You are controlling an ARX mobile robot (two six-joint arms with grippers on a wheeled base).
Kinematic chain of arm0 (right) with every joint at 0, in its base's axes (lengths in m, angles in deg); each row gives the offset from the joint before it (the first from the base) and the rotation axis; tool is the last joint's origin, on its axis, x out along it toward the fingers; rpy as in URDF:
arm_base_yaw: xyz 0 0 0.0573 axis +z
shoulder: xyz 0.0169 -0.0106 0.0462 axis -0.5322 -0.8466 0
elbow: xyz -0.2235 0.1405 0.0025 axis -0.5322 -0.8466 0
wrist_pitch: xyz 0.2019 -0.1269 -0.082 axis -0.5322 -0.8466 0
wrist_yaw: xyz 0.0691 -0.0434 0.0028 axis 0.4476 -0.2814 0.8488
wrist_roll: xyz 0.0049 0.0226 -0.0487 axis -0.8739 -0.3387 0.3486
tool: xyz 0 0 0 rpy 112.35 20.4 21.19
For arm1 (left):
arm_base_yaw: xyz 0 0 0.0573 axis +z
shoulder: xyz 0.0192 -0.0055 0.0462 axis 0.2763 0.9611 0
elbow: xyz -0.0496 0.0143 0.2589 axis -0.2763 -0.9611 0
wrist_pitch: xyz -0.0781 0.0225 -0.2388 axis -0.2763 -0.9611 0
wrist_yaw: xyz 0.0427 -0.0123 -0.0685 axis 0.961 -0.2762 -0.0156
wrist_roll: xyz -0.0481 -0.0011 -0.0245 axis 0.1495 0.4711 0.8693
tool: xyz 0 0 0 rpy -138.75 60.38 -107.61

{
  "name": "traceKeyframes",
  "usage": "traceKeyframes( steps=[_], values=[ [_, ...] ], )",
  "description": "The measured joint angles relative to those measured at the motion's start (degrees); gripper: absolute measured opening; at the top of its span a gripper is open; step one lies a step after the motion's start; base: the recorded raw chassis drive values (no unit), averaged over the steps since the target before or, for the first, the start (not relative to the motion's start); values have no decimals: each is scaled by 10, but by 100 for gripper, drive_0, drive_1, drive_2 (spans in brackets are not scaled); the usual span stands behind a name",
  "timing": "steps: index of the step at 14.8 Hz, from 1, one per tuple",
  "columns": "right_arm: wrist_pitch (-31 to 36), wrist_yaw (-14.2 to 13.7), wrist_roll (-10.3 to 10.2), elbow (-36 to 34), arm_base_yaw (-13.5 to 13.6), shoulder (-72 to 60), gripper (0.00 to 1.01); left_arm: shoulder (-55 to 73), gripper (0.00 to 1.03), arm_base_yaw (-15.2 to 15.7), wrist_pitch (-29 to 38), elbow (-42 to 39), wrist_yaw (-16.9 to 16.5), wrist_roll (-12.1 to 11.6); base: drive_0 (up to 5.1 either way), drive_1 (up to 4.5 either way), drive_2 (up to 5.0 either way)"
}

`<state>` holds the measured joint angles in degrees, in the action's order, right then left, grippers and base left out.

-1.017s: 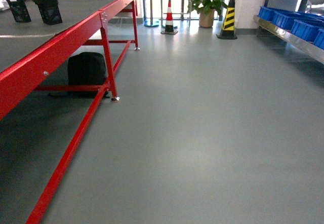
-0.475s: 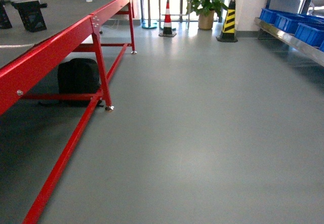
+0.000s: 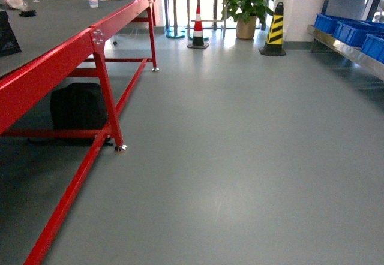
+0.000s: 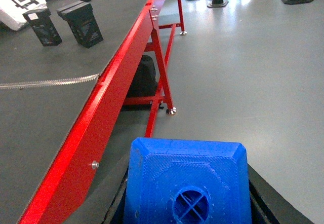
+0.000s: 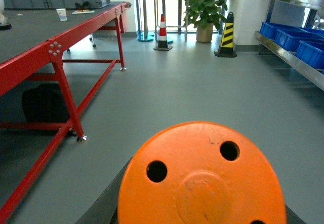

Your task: Sort blue parts and orange caps into right shelf containers

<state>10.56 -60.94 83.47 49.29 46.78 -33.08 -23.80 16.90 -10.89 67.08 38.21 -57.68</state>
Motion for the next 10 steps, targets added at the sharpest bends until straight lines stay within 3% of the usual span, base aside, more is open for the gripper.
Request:
traceKeyframes(
  steps=[10],
  values=[
    [0, 0, 0, 0, 0, 0, 44, 0, 44, 0, 3, 0, 0, 0, 0, 430, -431]
  ],
)
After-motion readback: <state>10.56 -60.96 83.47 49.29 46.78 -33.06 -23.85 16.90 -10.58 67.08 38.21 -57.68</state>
